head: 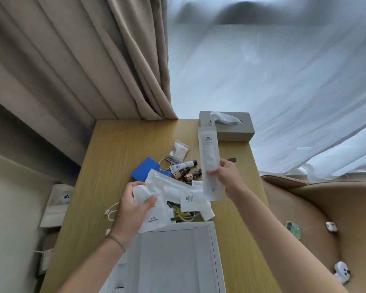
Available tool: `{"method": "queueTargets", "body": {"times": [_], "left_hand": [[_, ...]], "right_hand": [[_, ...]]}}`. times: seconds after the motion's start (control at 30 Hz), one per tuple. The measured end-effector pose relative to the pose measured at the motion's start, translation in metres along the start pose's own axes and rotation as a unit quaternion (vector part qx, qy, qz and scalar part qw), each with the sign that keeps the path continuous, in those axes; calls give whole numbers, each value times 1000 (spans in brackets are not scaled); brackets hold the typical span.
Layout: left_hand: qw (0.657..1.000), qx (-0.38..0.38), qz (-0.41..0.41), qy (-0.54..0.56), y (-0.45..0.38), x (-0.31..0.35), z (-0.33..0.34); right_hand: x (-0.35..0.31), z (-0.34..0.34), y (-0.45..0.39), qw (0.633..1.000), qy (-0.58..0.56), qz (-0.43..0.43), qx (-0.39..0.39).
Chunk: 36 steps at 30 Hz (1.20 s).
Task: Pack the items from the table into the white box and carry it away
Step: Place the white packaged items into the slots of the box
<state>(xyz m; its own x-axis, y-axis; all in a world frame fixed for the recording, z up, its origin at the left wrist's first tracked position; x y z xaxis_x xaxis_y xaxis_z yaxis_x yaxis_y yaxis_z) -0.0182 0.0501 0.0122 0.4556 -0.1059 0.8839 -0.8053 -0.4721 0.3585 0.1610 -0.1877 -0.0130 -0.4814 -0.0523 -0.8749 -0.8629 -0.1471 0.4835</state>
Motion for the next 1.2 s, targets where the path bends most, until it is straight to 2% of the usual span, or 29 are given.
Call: {"method": "queueTargets", "body": {"times": [0.13, 0.23, 0.43, 0.6, 0.87, 1.03, 1.2], "left_hand": [[1000, -5, -4, 0, 29, -23, -12], [1000, -16, -8, -3, 48, -41, -20], [999, -17, -22, 17, 68, -61, -36], [999, 30, -26, 34, 75, -72, -58], [998, 54, -28, 27, 81, -82, -88], [998, 52, -32, 22, 85, -86, -98], [998, 40, -37, 13, 90, -84, -96]], "right_hand": [[-14, 8, 69, 996, -2, -17, -90], [-8, 15, 108, 992, 20, -19, -122], [23, 37, 155, 988, 96, -28, -121], [65, 61, 177, 982, 144, -24, -121], [154, 87, 180, 951, 266, 70, -142], [193, 86, 168, 939, 288, 150, -116], [214, 95, 156, 932, 298, 172, -113]]}}
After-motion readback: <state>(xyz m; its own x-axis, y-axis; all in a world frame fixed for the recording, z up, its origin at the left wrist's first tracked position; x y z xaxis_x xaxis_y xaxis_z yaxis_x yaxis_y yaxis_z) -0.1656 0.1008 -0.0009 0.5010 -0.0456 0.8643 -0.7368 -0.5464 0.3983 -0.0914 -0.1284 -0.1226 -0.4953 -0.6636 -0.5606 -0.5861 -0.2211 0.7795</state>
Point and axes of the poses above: each hand's wrist, its own y-axis away from the middle knuckle, its own z-axis out of the palm, x = y × z, the point moved 5 cm from there along -y, towards the middle knuckle, and after that the axes turned 13 degrees about -y, right-handed, at the moved point
